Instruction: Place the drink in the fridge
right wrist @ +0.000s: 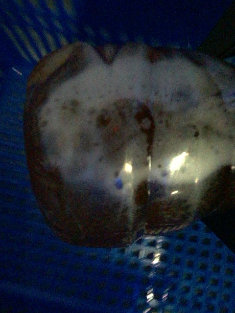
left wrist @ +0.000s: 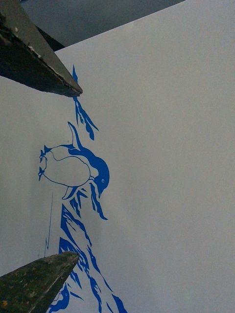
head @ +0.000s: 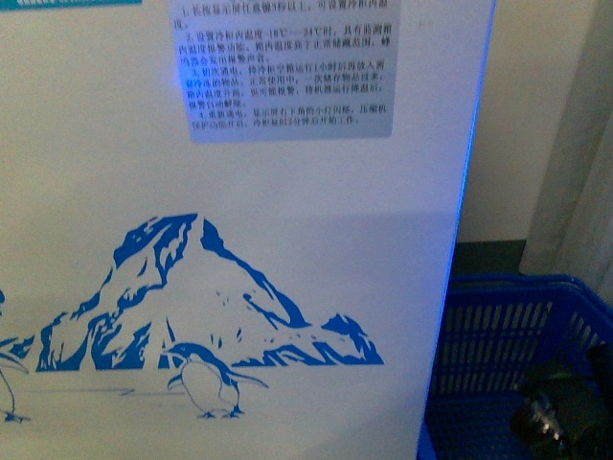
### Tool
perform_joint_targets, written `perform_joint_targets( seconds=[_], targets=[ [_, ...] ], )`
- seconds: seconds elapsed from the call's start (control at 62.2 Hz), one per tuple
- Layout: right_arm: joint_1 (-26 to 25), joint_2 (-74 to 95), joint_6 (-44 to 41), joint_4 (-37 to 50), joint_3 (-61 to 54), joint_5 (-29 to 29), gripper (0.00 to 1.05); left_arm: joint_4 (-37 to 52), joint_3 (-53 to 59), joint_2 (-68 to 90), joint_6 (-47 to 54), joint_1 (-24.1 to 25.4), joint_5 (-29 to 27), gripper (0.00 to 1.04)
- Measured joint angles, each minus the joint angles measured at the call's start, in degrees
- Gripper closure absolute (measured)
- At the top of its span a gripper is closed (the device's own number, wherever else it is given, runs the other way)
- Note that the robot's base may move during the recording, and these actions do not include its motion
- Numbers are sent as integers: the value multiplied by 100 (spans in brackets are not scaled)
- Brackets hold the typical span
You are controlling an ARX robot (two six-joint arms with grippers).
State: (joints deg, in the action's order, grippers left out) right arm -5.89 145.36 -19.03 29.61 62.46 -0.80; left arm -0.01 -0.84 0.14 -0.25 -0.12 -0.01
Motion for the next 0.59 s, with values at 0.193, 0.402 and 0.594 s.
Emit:
perform_joint_targets(
  seconds=[0.193, 0.402, 0.594],
  targets=[
    [11, -2461, 710, -236, -846, -61, 63, 0, 0, 0, 0, 0, -2, 8],
    [11, -5010, 1421, -977, -1700, -114, 63, 0, 0, 0, 0, 0, -2, 8],
    [94, -6924, 1915, -1458, -2166, -79, 63, 0, 0, 0, 0, 0, 0, 8]
  ],
)
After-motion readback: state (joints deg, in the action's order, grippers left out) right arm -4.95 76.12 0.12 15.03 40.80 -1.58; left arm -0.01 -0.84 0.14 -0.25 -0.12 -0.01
